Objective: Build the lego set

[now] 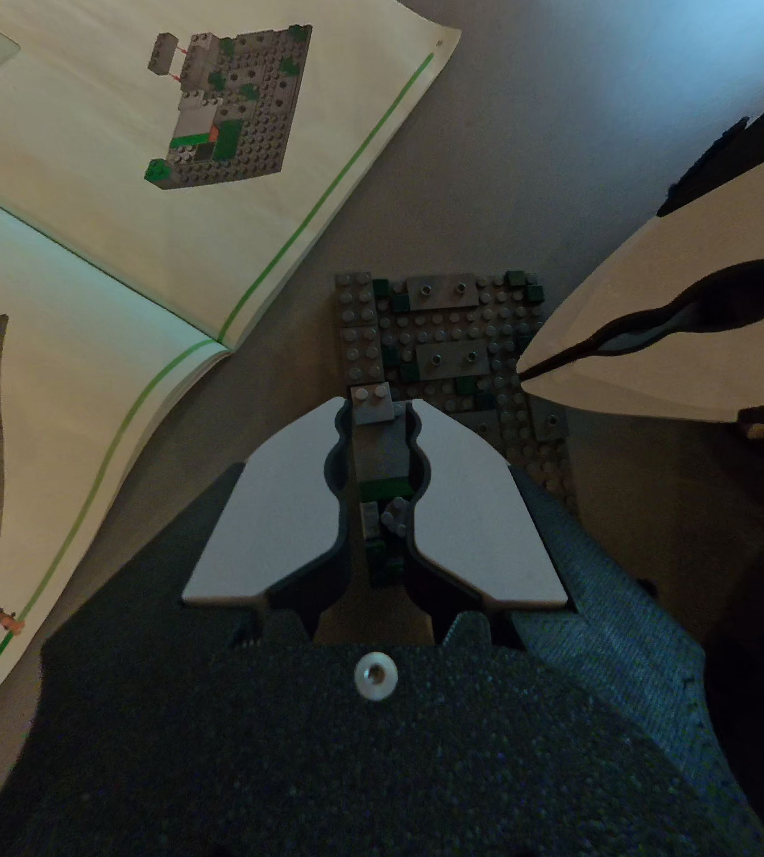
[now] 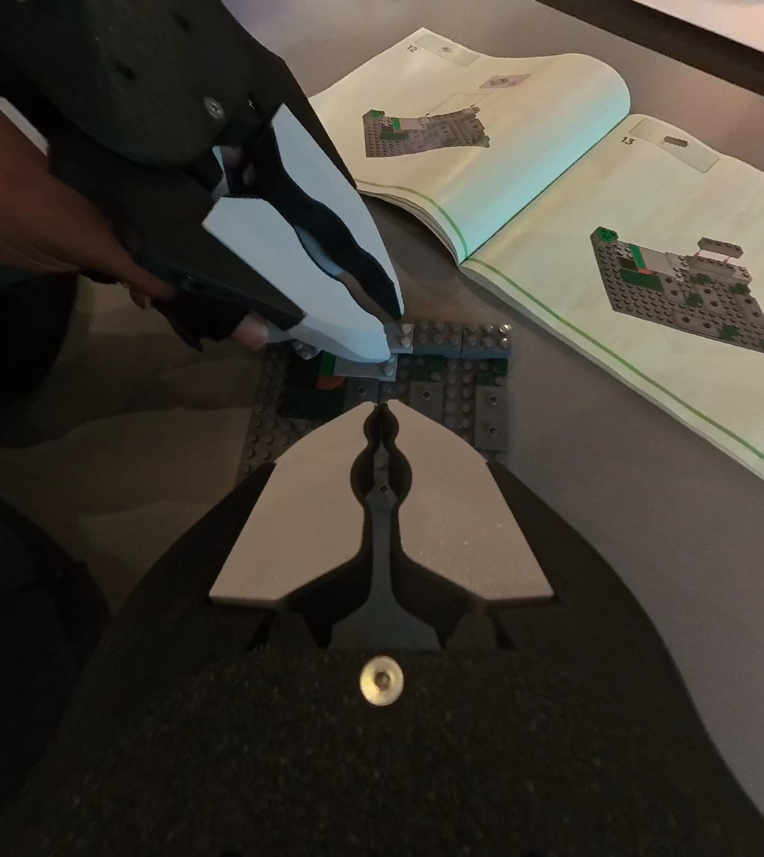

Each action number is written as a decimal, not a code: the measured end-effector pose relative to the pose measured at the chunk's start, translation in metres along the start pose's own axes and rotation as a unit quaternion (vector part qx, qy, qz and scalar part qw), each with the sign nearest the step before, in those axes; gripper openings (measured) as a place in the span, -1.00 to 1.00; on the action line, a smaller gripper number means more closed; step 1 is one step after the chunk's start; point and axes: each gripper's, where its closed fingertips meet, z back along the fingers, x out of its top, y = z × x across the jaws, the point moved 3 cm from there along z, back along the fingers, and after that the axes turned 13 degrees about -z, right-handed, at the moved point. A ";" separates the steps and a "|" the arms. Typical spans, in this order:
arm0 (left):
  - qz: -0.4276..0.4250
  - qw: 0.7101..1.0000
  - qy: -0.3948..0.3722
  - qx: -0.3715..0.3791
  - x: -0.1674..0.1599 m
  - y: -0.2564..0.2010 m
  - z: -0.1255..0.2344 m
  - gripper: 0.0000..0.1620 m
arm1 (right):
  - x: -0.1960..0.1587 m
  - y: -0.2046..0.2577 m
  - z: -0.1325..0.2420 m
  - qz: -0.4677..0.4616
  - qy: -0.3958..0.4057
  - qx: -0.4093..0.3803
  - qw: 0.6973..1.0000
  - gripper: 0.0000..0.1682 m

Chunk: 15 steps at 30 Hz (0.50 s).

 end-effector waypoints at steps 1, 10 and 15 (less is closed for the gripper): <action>0.000 1.000 -0.001 0.000 0.000 0.000 0.001 -0.73 | 0.000 0.000 0.000 0.000 0.000 0.000 1.000 -1.00; 0.000 0.999 -0.018 0.034 -0.004 -0.001 0.028 -0.71 | 0.003 -0.002 0.004 0.010 -0.007 0.005 1.000 -1.00; 0.016 0.999 -0.019 0.040 -0.020 -0.003 0.037 -0.72 | 0.009 -0.009 0.010 0.085 0.003 0.026 0.996 -1.00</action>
